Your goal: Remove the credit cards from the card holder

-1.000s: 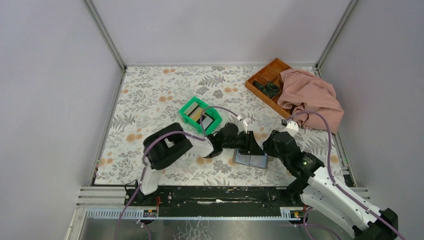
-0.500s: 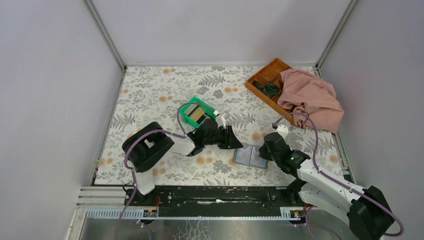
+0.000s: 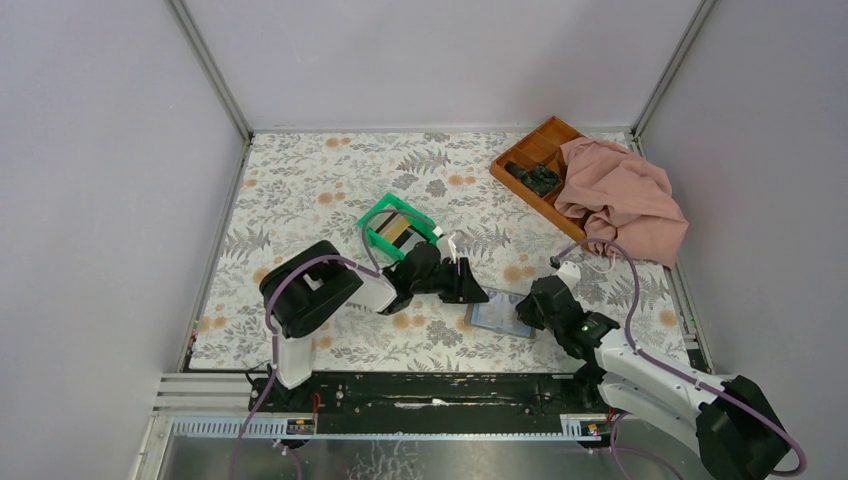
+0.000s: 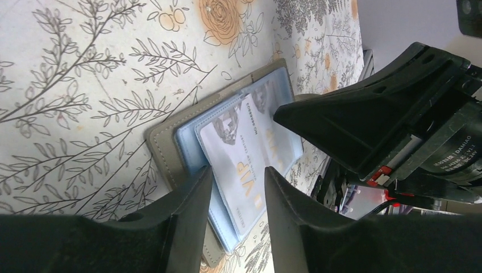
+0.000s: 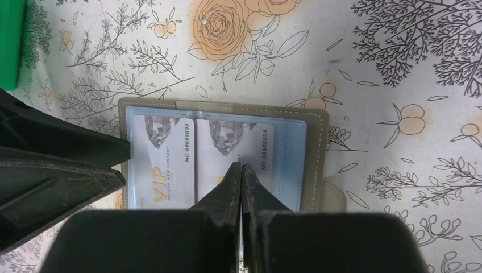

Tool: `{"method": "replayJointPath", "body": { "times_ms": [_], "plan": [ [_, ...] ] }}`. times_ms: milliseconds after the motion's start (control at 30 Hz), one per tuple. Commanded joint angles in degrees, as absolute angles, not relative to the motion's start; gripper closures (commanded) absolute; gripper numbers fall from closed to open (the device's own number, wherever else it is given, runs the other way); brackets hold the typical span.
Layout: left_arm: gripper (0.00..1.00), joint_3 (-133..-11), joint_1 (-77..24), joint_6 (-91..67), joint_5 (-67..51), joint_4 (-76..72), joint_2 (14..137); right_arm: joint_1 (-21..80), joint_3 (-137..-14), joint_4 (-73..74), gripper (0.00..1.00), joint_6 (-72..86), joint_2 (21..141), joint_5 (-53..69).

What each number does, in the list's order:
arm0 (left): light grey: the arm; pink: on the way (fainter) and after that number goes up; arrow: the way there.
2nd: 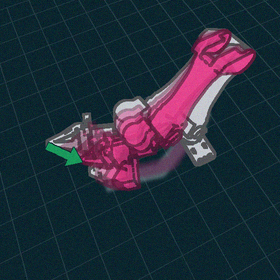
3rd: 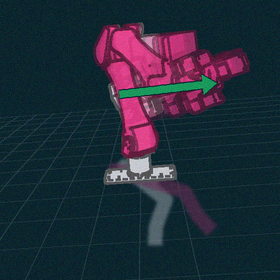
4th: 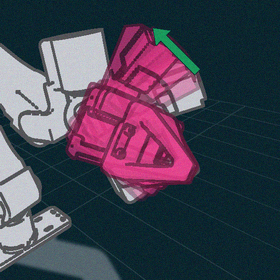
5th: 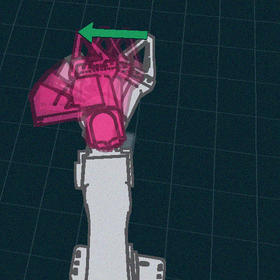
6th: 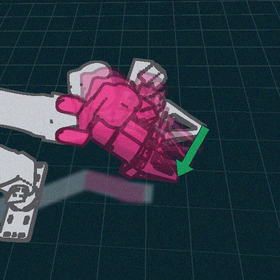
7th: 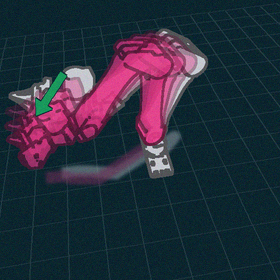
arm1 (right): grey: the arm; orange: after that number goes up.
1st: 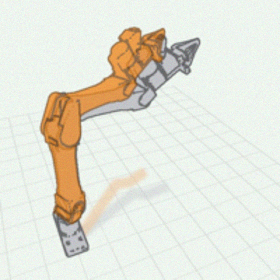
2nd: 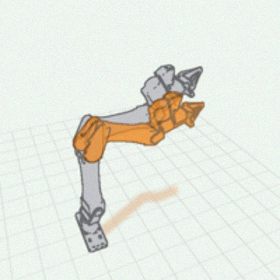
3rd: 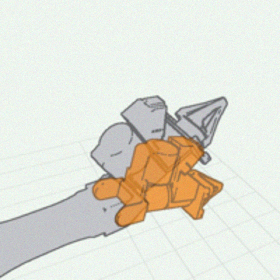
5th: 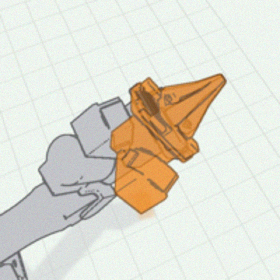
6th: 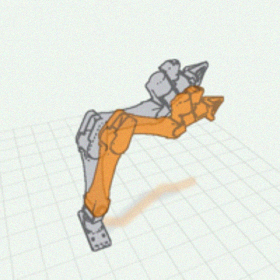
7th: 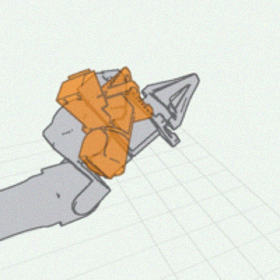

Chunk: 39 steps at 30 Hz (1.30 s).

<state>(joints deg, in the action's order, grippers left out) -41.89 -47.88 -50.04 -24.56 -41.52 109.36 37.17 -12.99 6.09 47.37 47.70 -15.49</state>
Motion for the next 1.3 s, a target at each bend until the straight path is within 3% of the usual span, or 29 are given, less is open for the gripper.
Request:
{"method": "replayJointPath", "body": {
  "times_ms": [0, 467, 633, 700, 800, 1000, 1267],
  "plan": [
    [0.55, -43.9, -49.2, -49.7, -25.4, -43.4, 109.5, 37.4, -11.1, 5.4, 1.00, 48.8, 48.7, -14.5],
    [0.59, -44.6, -51.2, -50.7, -25.6, -43.5, 112.0, 37.4, -10.9, 5.8, 1.00, 48.4, 47.0, -13.3],
    [0.61, -43.5, -51.2, -51.7, -26.0, -44.9, 112.9, 37.4, -10.6, 6.2, 0.73, 48.0, 43.3, -12.7],
    [0.63, -43.0, -51.2, -51.5, -25.8, -44.7, 112.7, 37.4, -10.3, 6.4, 0.68, 47.8, 41.7, -12.3],
    [0.71, -42.5, -51.2, -51.2, -25.4, -44.4, 112.4, 37.4, -9.6, 5.5, 0.64, 47.3, 40.7, -10.5],
    [1.00, -42.0, -51.2, -51.4, -25.3, -44.1, 113.0, 37.4, -7.1, 1.0, 0.62, 47.9, 40.1, -5.5],
    [1.00, -42.6, -51.2, -51.3, -25.2, -43.7, 114.2, 37.4, -7.6, 6.2, 0.62, 47.4, 31.0, -8.2]
  ]
}}
